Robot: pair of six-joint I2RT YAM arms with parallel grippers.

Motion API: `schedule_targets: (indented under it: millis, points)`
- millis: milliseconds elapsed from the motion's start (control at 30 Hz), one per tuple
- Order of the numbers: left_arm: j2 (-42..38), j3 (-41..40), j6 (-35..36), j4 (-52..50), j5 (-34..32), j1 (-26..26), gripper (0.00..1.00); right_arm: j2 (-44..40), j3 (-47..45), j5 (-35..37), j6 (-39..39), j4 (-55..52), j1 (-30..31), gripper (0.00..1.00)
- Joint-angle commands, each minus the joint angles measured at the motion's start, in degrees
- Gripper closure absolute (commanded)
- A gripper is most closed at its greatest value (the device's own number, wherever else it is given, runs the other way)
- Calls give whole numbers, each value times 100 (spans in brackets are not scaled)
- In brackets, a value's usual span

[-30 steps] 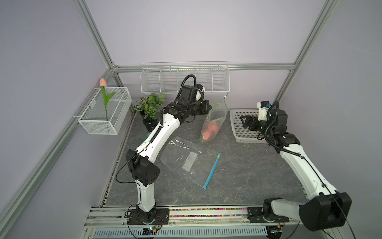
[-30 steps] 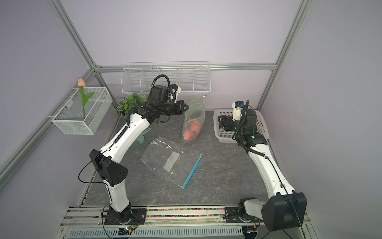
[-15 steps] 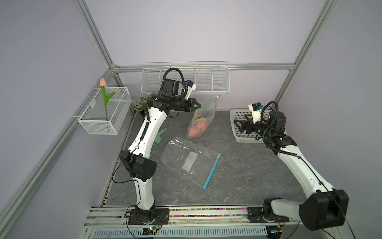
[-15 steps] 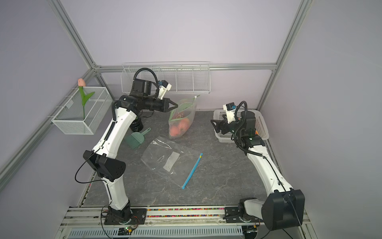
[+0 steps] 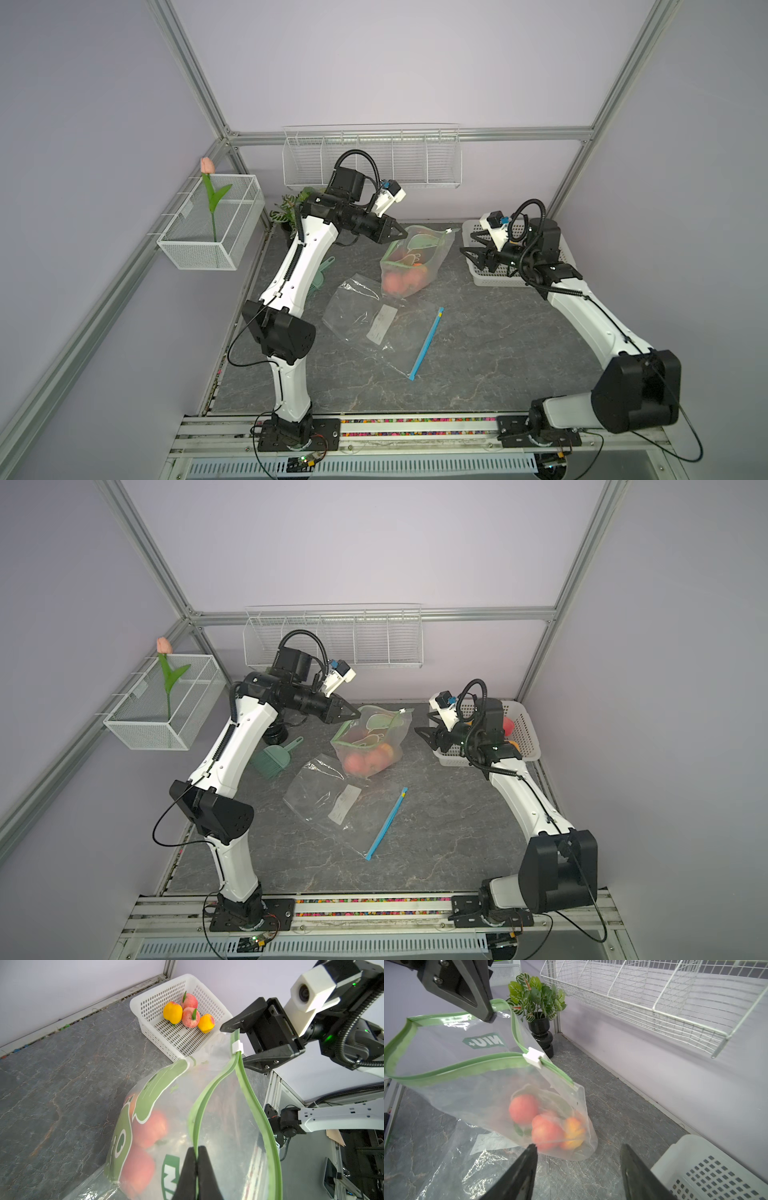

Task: Place the peach in a zip-top bag and seal the zipper
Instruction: Zip the zipper on the zipper food storage bag.

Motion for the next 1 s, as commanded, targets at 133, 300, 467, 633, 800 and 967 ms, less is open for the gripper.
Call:
schedule_targets:
  millis: [133, 300, 467, 633, 800, 967]
  points:
    - [-2, -107, 366, -211, 221, -61, 100, 250, 341, -619, -852, 193, 91, 37]
    - [20, -116, 356, -201, 217, -62, 100, 336, 503, -668, -1166, 60, 143, 35]
    - [45, -120, 247, -105, 206, -60, 100, 464, 807, -945, -1371, -356, 227, 49]
    - [31, -123, 136, 32, 249, -63, 100, 462, 868, -968, -1559, -529, 302, 61]
    - [32, -123, 66, 82, 212, -61, 100, 475, 953, -933, -1743, -799, 465, 65]
    - [46, -123, 34, 82, 204, -61, 100, 494, 966, -895, -1773, -834, 504, 74]
